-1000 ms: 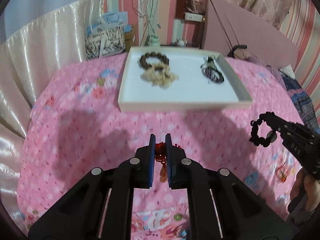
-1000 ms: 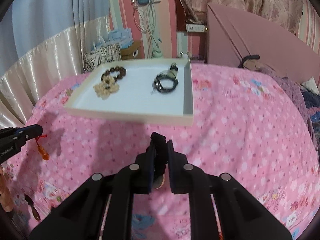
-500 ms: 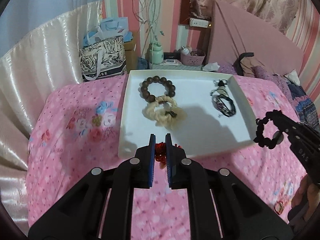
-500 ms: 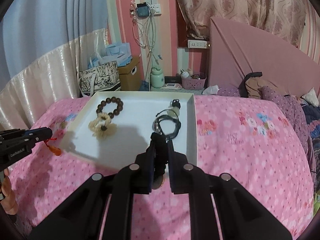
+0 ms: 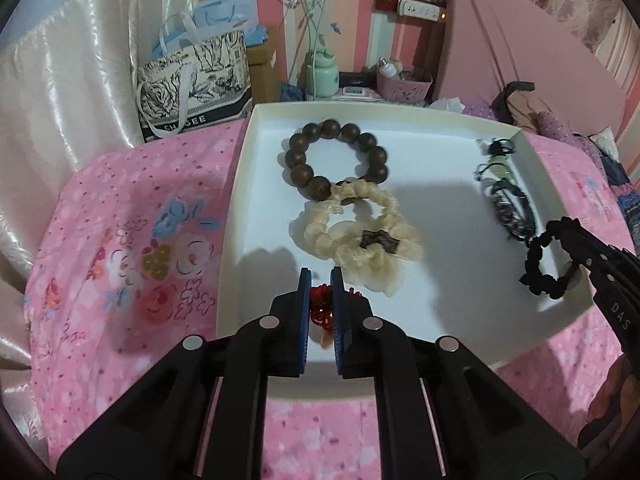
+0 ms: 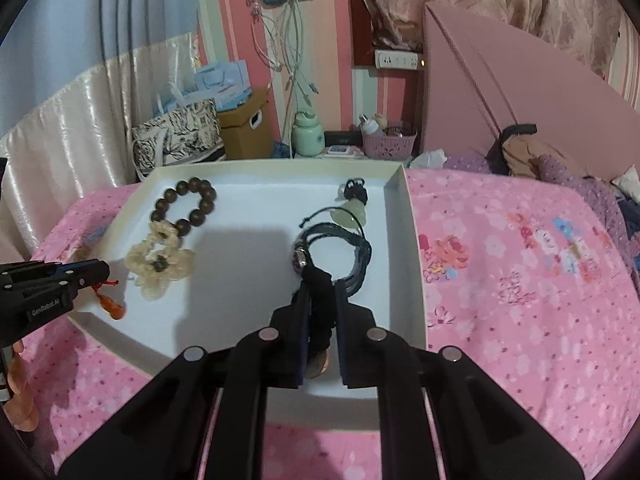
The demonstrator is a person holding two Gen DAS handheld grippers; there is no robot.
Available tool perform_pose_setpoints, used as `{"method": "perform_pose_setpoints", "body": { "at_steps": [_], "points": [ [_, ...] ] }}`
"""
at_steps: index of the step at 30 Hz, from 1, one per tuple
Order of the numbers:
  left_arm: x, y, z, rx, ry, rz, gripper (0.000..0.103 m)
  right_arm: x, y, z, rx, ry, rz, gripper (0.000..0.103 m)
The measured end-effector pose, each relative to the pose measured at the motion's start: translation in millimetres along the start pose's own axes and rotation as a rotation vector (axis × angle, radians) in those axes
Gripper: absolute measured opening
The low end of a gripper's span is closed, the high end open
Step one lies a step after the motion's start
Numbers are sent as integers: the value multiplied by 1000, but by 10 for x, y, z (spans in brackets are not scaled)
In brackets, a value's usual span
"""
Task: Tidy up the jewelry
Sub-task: 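Carry the red tassel pendant and black scrunchie over the white tray with both tools, then open both tools to drop the pendant and scrunchie into the tray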
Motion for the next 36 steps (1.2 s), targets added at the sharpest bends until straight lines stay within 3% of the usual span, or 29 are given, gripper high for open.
{"method": "perform_pose_setpoints", "body": {
  "at_steps": [8, 14, 26, 28, 30, 33, 35, 36],
  "points": [
    [-120, 50, 354, -38, -37, -1, 8, 32, 145, 232, -55, 18, -1, 12],
    [-85, 77, 349, -20, -36, 13, 8, 26, 242, 313, -103, 24, 0, 12],
    [-54, 89, 344, 6, -75, 40, 9, 23, 263, 320, -114, 44, -10, 13],
    [-47, 89, 343, 11, -84, 46, 10, 40, 263, 317, -114, 48, -9, 16],
    [-36, 84, 340, 10, -84, 48, 10, 54, 263, 310, -112, 42, -3, 33],
    [-25, 79, 314, 8, -79, 48, 11, 68, 234, 253, -99, 43, -7, 34],
    [-11, 64, 257, 16, -77, 48, 19, 58, 189, 181, -83, 40, -8, 41],
    [-17, 46, 215, 23, -76, 48, 30, 55, 155, 131, -71, 39, -10, 48]
  ]
}}
Point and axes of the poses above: each gripper's, at about its wrist camera, not at the fingertips, and z roughly the way its jaws point, x to its right, y to its underside, the point moved 10 cm from there along z, roughly the way its jaws point, and after that the axes turned 9 degrees about -z, right-handed, at the moved point
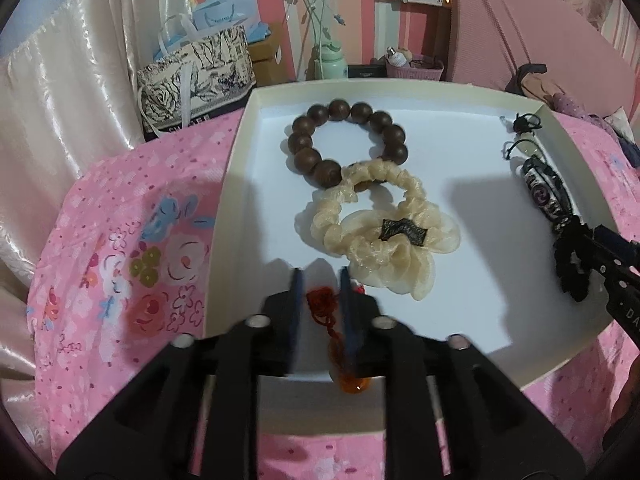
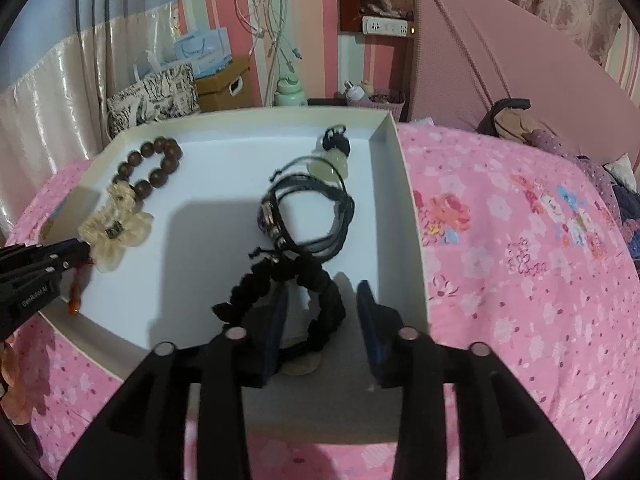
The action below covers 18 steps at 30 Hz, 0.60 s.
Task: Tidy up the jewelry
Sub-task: 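Open both tools to drop the pendant and scrunchie into the tray, then lift both open tools away from the tray toward the bedspread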
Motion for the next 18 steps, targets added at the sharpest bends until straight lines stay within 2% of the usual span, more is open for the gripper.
{"method": "perform_pose_setpoints", "body": {
  "at_steps": [1, 3, 5, 10, 13, 18],
  "points": [
    [1, -26, -72, 14, 5, -3, 41, -1, -44, -76, 16, -1, -2, 51],
    [20, -82, -208, 44, 12, -1, 51, -14, -116, -214, 44, -18, 0, 62],
    [55, -142, -393, 78, 29, 5, 60, -9, -203, -398, 78, -23, 1, 66],
    [83, -201, -850, 151, 64, 3, 90, 49, -329, -869, 154, -9, -2, 86],
    [48, -134, -1146, 200, 56, 15, 99, 104, -284, -1134, 169, 32, -25, 89],
    [-104, 117, -1479, 202, 80, -15, 100, 179, -108, -1467, 162, 58, -34, 90]
  ]
}}
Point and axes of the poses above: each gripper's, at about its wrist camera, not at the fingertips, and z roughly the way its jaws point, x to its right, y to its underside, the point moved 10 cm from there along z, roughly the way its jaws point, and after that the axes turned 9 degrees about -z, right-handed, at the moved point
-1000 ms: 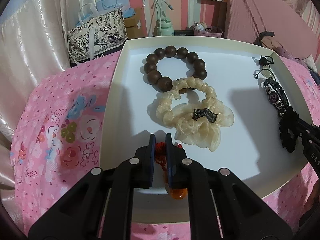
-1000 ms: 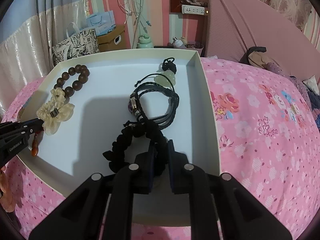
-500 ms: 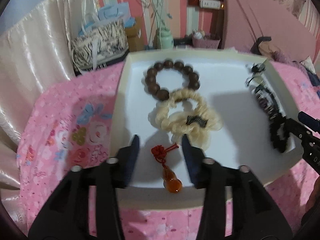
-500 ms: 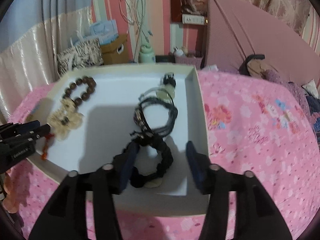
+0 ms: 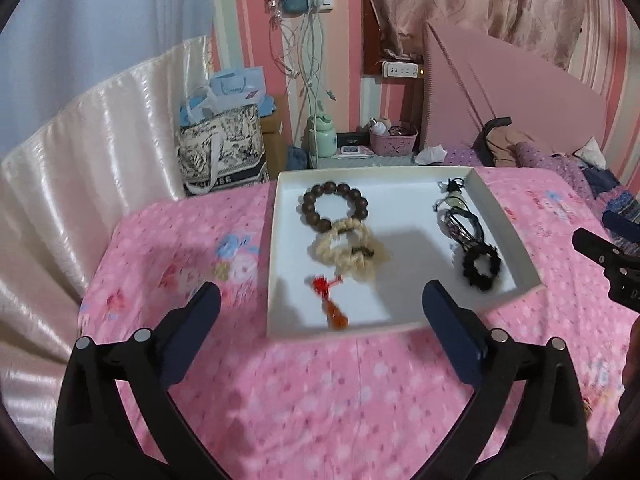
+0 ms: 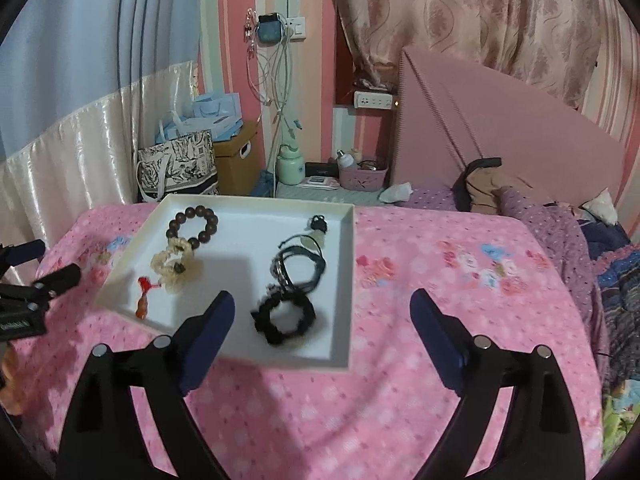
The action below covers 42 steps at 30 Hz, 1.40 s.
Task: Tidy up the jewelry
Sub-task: 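Lift both open tools away from the tray toward the bedspread, then grasp the black claw hair clip with the left tool while the right tool grasps the red string bracelet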
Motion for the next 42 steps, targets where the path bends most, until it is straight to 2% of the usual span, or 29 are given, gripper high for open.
{"method": "perform_pose_setpoints", "body": {
  "at_steps": [2, 4, 5, 11, 16, 20, 24, 26, 29, 33, 35, 37, 42],
  "points": [
    [-95, 92, -124, -6, -4, -10, 100, 62, 77, -139, -7, 14, -2, 91],
    [-157, 172, -255, 0, -5, -23, 100, 145, 140, -291, 3, 50, -5, 99],
    [-184, 211, -324, 3, -6, -28, 100, 180, 173, -376, 17, 64, -6, 100],
    [-238, 437, -666, 46, 12, -60, 100, 358, 421, -752, 43, 73, 44, 100],
    [-214, 687, -877, 101, -23, -53, 100, 377, 659, -960, 46, 94, 48, 100],
    [-176, 993, -887, 51, 10, -82, 100, 323, 883, -1070, 34, 78, 56, 100],
    [-71, 1387, -866, -55, 96, -92, 100, 282, 1160, -1178, 27, 49, 73, 100],
    [-55, 1560, -873, -73, 82, -84, 100, 311, 1281, -1188, 8, 65, 73, 100],
    [-81, 1757, -894, -61, 16, -64, 100, 343, 1514, -1164, -29, 65, 70, 100],
    [-20, 1975, -851, -103, 48, -76, 100, 399, 1823, -1033, -95, 64, 93, 100],
    [-23, 2066, -830, -102, 28, -75, 100, 440, 1976, -967, -122, 74, 99, 100],
    [-25, 2147, -809, -108, 12, -77, 100, 470, 2106, -936, -134, 81, 105, 100],
    [122, 2318, -783, -114, 38, -36, 100, 481, 2323, -841, -145, 53, 124, 100]
  ]
}}
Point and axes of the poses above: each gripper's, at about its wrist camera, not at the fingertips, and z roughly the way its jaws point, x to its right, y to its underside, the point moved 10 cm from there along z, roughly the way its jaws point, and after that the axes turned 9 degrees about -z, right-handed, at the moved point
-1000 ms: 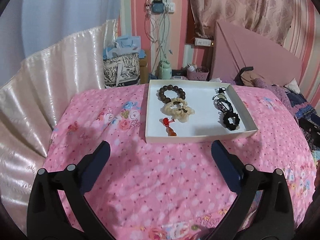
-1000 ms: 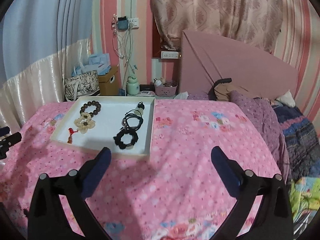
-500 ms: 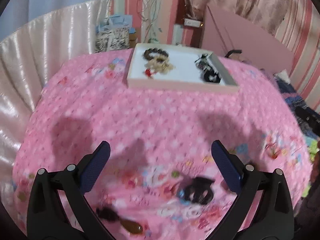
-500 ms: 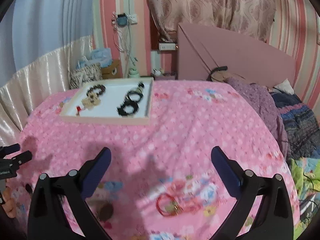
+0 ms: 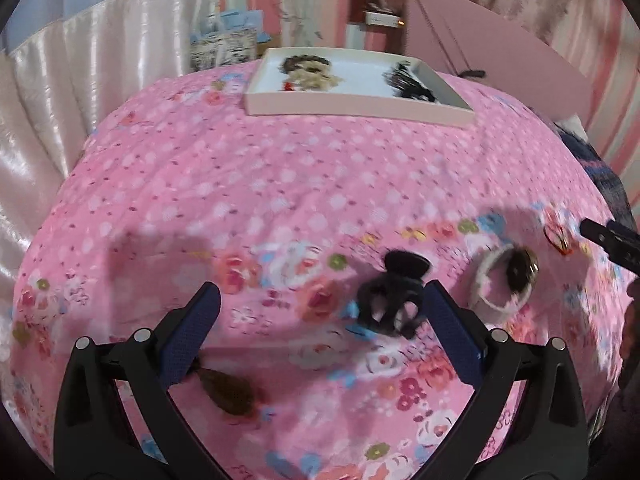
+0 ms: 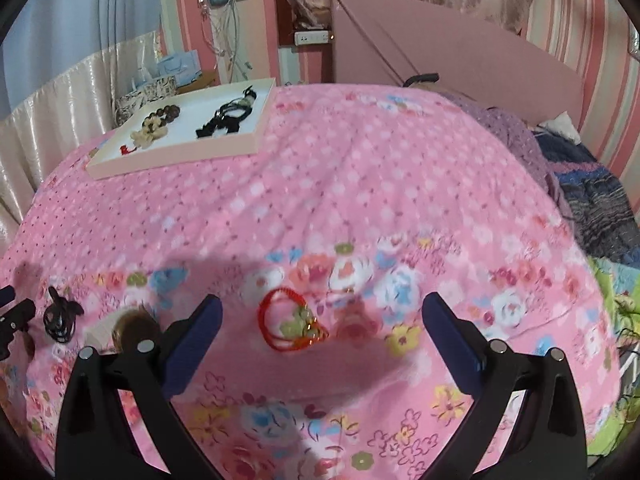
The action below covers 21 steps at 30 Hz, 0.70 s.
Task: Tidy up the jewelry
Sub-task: 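Grasp the black claw hair clip with the left tool while the right tool grasps the red string bracelet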
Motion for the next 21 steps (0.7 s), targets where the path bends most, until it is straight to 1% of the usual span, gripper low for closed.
{"method": "perform_pose_setpoints", "body": {
  "at_steps": [4, 8, 10, 12, 13, 16, 17, 18, 21],
  "points": [
    [140, 69, 44, 3, 4, 53, 100, 21, 52, 69, -13, 7, -10, 99],
    [216, 80, 109, 1, -5, 78, 99, 10, 51, 103, -16, 19, -29, 98],
    [252, 90, 141, -4, 1, 89, 97, -17, 71, 142, -28, 14, -38, 95],
    [275, 104, 165, -14, 6, 97, 92, -48, 88, 185, -42, 0, -43, 88],
    [278, 117, 176, -21, 9, 97, 88, -69, 98, 210, -47, -4, -47, 87],
    [282, 153, 235, -50, 23, 91, 81, -81, 114, 265, -63, 8, -59, 74],
    [285, 158, 253, -56, 25, 90, 81, -84, 122, 287, -71, 8, -60, 68],
    [289, 159, 267, -59, 27, 88, 81, -84, 133, 308, -78, 6, -60, 63],
    [337, 148, 294, -50, 19, 102, 79, -81, 165, 370, -96, 0, -56, 58]
  ]
}}
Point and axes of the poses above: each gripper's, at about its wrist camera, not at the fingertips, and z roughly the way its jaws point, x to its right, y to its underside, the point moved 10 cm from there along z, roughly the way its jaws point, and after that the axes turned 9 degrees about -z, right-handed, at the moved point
